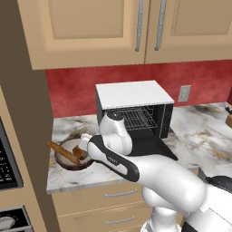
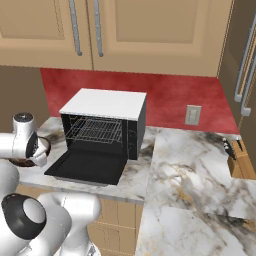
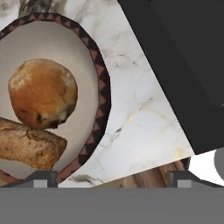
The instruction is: Pick up the heated bread from the toaster oven and place it in the bowl. Then move the bread bowl to the dining counter.
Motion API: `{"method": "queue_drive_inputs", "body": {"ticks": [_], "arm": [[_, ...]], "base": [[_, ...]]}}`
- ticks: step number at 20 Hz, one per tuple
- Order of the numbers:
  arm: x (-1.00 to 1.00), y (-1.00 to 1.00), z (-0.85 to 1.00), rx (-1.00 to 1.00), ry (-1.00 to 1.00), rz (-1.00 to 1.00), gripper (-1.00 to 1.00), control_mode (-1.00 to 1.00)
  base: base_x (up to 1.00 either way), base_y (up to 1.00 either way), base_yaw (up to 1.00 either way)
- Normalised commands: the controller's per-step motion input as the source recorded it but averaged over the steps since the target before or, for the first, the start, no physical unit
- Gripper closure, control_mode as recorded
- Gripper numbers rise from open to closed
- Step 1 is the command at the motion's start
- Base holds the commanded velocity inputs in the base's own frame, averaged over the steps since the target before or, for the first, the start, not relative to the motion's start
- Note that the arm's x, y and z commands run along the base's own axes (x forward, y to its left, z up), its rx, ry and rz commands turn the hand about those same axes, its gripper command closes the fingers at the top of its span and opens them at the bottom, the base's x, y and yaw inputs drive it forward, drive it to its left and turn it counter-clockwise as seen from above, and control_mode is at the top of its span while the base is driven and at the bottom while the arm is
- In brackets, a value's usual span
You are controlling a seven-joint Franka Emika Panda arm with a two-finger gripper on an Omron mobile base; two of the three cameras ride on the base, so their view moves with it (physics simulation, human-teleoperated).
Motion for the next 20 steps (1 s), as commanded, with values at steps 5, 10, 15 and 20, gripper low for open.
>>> {"method": "queue_drive_inputs", "body": {"ticks": [5, 10, 15, 20], "arm": [[0.19, 0.03, -0.27, 0.0, 0.0, -0.04, -1.0, -1.0], [0.15, 0.17, -0.13, 0.0, 0.0, -0.02, -1.0, -1.0], [0.05, 0.14, -0.17, 0.0, 0.0, 0.0, -1.0, -1.0], [0.22, 0.21, -0.19, 0.0, 0.0, 0.0, -1.0, -1.0]], "base": [[0.0, 0.0, 0.0], [0.0, 0.0, 0.0], [0.0, 0.0, 0.0], [0.0, 0.0, 0.0]]}}
